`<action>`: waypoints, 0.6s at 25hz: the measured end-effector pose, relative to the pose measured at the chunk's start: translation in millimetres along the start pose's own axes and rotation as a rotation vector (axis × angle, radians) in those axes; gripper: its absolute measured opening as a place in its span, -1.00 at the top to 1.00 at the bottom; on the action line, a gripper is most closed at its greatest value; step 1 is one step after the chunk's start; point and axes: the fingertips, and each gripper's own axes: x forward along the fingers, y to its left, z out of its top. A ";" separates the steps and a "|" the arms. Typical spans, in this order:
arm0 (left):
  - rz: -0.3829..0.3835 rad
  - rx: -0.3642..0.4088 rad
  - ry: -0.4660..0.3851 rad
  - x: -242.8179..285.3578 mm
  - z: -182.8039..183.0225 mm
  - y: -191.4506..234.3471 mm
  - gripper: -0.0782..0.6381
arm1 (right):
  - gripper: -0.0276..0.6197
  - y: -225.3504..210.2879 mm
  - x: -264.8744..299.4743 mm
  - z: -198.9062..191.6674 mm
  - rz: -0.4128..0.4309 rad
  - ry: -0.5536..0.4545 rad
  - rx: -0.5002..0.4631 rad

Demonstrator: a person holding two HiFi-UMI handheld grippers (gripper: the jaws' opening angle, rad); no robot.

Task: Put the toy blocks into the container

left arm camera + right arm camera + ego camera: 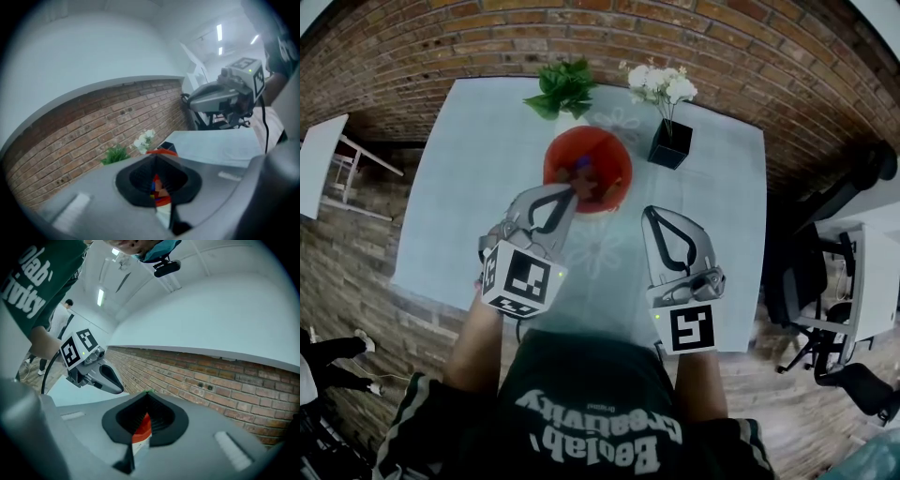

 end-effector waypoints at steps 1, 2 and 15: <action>0.004 -0.007 -0.015 -4.4 3.6 0.1 0.78 | 0.89 2.0 1.1 0.3 0.008 0.002 -0.004; 0.008 -0.015 -0.030 -9.2 7.0 0.1 0.78 | 0.89 4.2 2.4 1.8 0.016 0.000 -0.008; 0.081 -0.016 -0.165 -55.9 30.8 -0.3 0.78 | 0.89 31.2 17.5 15.3 0.115 -0.005 -0.054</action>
